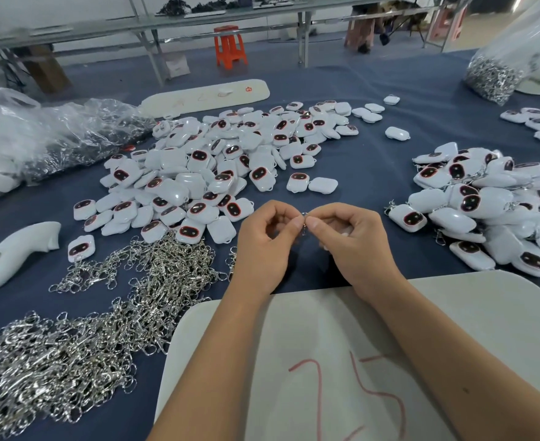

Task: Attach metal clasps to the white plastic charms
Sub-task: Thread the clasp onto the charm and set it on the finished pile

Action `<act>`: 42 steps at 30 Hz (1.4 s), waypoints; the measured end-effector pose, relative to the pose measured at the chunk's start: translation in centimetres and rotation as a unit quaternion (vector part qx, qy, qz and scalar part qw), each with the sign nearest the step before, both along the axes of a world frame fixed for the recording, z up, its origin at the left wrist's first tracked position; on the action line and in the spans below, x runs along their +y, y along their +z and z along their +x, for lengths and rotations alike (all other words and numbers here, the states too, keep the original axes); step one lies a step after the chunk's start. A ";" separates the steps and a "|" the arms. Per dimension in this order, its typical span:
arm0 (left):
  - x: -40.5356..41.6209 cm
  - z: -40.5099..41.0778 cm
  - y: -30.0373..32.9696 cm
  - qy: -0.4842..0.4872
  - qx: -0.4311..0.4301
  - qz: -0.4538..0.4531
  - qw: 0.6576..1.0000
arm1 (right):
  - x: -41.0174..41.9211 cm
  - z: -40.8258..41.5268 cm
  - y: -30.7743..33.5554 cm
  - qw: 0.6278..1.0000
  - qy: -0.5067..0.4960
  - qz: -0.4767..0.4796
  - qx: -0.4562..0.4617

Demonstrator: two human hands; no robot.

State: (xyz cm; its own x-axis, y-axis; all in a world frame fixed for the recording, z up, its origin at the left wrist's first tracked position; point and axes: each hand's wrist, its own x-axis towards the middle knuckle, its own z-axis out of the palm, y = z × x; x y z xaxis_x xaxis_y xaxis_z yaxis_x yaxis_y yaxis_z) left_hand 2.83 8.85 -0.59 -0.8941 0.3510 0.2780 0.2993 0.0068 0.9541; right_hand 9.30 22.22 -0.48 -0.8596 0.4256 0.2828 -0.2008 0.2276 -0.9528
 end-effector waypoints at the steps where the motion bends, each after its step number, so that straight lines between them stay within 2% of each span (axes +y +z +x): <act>1: 0.0 0.0 0.0 -0.007 0.002 0.001 1.000 | 0.0 0.0 0.0 1.000 -0.004 -0.001 0.001; 4: 0.0 0.0 0.0 -0.014 0.020 -0.008 1.000 | 0.1 0.1 0.0 1.000 -0.026 0.012 0.006; 11: 0.0 0.3 0.2 -0.005 0.033 -0.027 0.999 | -0.3 0.2 0.1 0.982 -0.091 0.149 0.066; 14: -0.1 0.3 0.1 -0.008 0.027 -0.022 0.999 | 0.1 0.3 0.1 0.976 -0.081 0.193 0.067; 18: -0.3 0.2 -0.1 -0.016 0.018 -0.025 0.999 | 1.0 0.2 0.0 0.990 -0.020 0.139 0.010; 20: -0.4 0.1 -0.1 -0.021 0.028 -0.030 0.999 | 1.2 0.2 -0.1 0.989 -0.009 0.148 0.006; 32: -0.6 -0.1 -0.3 -0.022 0.017 -0.079 0.997 | 1.6 0.3 -0.2 0.935 -0.031 0.352 0.021; 35: -0.5 -0.2 -0.3 -0.002 0.028 -0.086 0.996 | 1.7 0.2 -0.3 0.949 -0.031 0.312 0.028; 39: -0.3 0.0 0.0 0.005 0.009 -0.038 0.999 | 2.2 -0.1 -0.4 0.979 -0.026 0.201 -0.008; 42: -0.1 0.1 0.1 -0.004 -0.003 -0.024 1.000 | 2.3 -0.1 -0.4 0.987 -0.009 0.158 -0.014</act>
